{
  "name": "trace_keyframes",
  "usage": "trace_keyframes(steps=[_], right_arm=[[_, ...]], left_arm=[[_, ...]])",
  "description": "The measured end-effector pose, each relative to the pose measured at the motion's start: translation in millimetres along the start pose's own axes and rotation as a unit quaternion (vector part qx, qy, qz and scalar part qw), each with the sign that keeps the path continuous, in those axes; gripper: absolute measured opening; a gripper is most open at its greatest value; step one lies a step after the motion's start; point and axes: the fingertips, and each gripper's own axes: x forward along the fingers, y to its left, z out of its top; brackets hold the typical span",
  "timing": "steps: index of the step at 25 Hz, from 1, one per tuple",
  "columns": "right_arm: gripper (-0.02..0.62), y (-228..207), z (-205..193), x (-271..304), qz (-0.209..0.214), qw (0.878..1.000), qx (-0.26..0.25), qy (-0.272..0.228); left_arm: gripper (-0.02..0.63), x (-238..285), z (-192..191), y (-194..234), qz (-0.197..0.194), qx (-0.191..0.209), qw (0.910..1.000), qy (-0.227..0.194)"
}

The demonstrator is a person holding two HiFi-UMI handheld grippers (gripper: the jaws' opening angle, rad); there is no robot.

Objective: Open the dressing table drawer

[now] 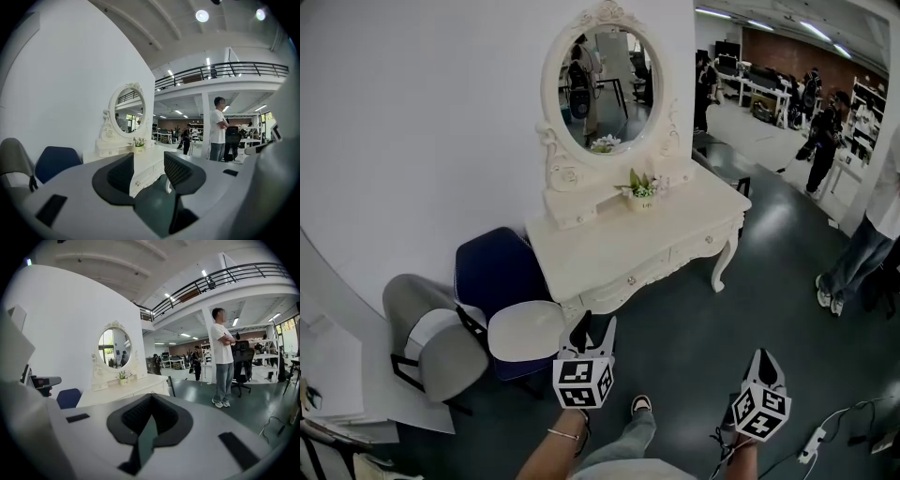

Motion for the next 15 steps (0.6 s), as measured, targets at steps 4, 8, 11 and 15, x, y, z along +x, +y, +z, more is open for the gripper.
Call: trace_keyframes(steps=[4,8,11,15], right_arm=[[0.006,-0.7,26.9,53.9,-0.002,1.0,-0.003,-0.005],[0.006,0.1,52.0,105.6,-0.005,1.0,-0.006,-0.008],[0.006,3.0,66.0,144.1,-0.005,1.0,-0.01,-0.007],[0.006,9.4,80.7,187.3,-0.004,1.0,-0.015,-0.005]], left_arm=[[0.201,57.0,15.2,7.5,-0.001,-0.001,1.0,-0.004],[0.201,110.5,31.1,18.4,0.001,-0.001,1.0,-0.009],[0.201,147.6,38.1,28.4,0.003,-0.003,0.9999,-0.011],[0.201,187.5,43.9,43.8,0.009,-0.01,0.9999,-0.011]])
